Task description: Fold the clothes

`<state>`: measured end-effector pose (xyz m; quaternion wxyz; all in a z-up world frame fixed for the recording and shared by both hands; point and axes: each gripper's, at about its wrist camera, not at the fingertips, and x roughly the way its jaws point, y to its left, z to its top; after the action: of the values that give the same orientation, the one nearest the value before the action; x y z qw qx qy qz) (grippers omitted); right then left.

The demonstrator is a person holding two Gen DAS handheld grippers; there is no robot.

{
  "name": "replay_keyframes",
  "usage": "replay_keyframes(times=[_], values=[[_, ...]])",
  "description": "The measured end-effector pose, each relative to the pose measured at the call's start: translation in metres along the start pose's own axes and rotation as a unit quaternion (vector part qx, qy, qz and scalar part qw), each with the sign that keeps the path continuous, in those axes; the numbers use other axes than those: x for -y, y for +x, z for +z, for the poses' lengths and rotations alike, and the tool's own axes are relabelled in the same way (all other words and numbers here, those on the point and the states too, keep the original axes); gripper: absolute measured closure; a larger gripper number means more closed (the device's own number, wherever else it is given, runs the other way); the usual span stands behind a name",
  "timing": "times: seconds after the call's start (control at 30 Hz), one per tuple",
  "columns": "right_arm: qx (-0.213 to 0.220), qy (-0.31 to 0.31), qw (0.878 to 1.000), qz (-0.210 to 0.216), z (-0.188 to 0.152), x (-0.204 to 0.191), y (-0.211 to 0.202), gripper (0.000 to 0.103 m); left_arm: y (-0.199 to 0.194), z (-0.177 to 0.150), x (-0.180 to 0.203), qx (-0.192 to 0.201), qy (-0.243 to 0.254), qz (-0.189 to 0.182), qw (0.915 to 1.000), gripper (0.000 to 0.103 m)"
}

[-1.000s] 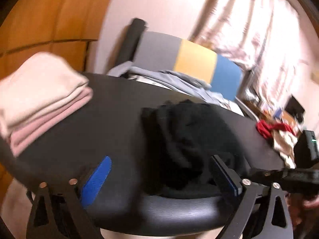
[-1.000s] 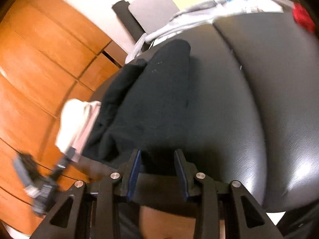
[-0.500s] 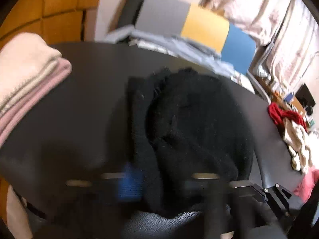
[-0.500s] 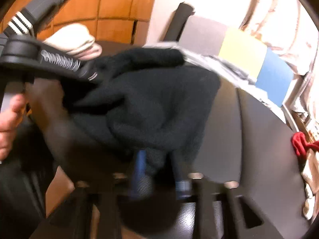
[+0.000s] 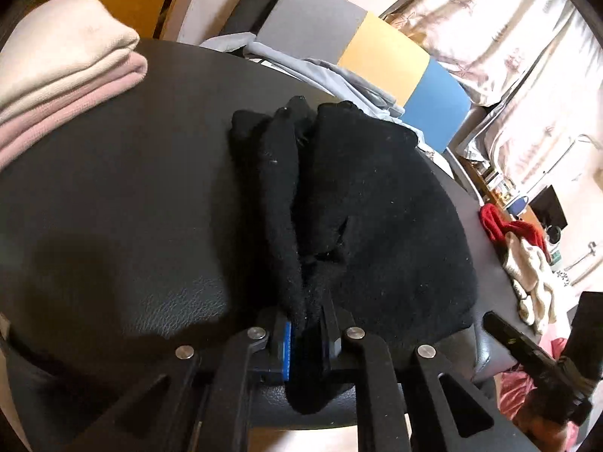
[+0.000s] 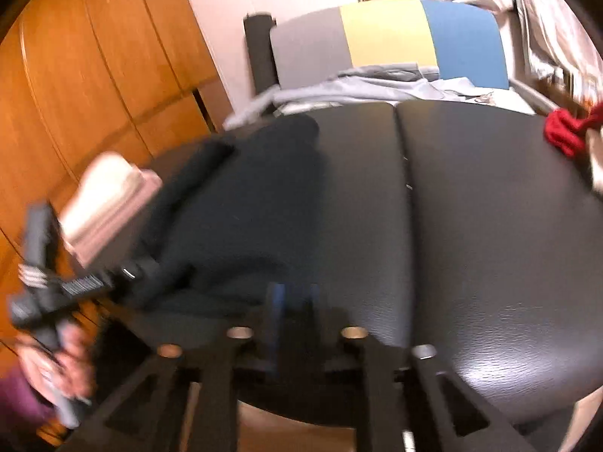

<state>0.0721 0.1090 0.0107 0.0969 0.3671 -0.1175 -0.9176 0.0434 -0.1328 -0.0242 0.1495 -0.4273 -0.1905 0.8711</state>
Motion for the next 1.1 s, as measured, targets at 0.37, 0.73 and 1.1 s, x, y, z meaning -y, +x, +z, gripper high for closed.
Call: replay_keyframes(times=[0.37,0.73,1.1], values=[[-0.043,-0.277,0.954,-0.108,-0.018,-0.078,0.053,0.078,0.001,0.012,-0.014,-0.033,-0.107,-0.049,0.9925,0.090],[-0.038,-0.126,0.988,-0.076,-0.012,-0.015,0.022,0.103,-0.003,0.006,-0.018,-0.038,-0.094,-0.036,0.9942,0.090],[-0.061,-0.091,0.994,0.014,0.020,-0.031,0.028,0.078,-0.001,0.001,-0.002,-0.023,-0.037,0.009,0.9990,0.087]])
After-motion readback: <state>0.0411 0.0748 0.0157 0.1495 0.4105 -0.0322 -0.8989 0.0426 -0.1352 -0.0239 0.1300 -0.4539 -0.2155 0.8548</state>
